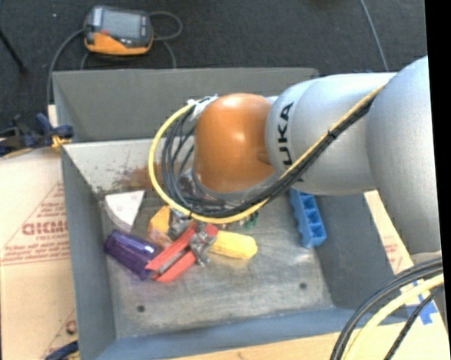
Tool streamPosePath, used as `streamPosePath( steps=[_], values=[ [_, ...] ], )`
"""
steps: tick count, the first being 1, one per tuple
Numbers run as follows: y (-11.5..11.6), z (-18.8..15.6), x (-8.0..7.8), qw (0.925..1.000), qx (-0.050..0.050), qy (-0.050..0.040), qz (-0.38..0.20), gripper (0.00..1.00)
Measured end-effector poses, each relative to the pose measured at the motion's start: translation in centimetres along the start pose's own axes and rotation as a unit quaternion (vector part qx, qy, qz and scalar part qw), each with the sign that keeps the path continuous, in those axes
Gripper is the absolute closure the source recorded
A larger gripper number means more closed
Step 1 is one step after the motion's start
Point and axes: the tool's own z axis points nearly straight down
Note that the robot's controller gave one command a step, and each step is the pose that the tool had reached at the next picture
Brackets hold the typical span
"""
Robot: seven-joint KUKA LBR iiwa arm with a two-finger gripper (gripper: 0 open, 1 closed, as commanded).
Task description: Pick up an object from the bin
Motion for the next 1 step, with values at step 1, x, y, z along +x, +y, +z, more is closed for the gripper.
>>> streamPosePath(
  steps=[1],
  values=[
    [0.13,-0.11,-0.12,1.0,0.0,0.0001,-0.003,1.0]
  ],
)
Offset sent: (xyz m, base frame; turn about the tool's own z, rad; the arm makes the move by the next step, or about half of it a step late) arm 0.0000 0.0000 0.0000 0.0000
